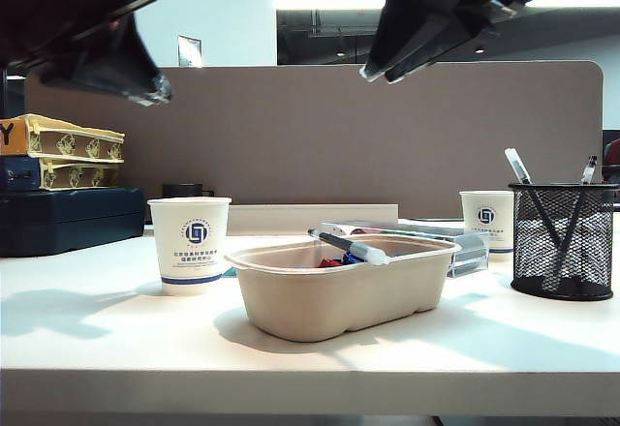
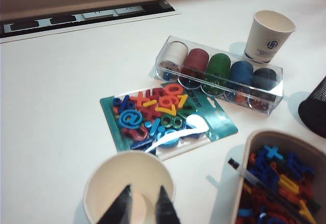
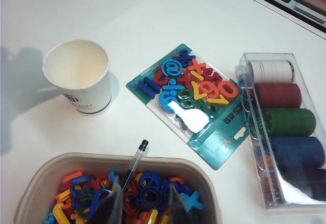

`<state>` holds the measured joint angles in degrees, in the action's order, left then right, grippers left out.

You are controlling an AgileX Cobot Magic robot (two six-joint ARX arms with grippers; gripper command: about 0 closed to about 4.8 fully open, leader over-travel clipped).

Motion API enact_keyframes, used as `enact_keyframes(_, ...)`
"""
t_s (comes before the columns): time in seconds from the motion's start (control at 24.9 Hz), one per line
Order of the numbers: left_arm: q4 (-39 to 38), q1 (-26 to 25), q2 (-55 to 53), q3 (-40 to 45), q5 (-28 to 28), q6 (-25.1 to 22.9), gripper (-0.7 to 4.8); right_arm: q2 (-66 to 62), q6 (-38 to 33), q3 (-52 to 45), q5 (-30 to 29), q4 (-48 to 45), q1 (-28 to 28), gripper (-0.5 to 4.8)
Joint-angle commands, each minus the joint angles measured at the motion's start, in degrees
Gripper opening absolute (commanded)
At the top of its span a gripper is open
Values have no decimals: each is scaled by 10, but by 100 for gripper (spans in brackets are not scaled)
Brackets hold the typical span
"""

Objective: Pick up one pen and put it in the pen container.

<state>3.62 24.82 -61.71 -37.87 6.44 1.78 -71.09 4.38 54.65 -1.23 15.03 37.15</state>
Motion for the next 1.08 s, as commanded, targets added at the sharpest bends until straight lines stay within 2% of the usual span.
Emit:
enact_keyframes(0.04,-15,-1,-20,-26,2,2,62,-14,-1,14,3,13,6,117)
enact_keyframes(0.6,-31,-1,-59,-46,2,1,62,-65,-40,43,28,88,56,117)
enact_keyframes(0.8,-31,-1,-59,-46,2,1,62,-68,-60,43,27,87,84,117)
enact_keyframes(1.08,-31,-1,-59,-47,2,2,62,-101,-78,43,31,86,91,127)
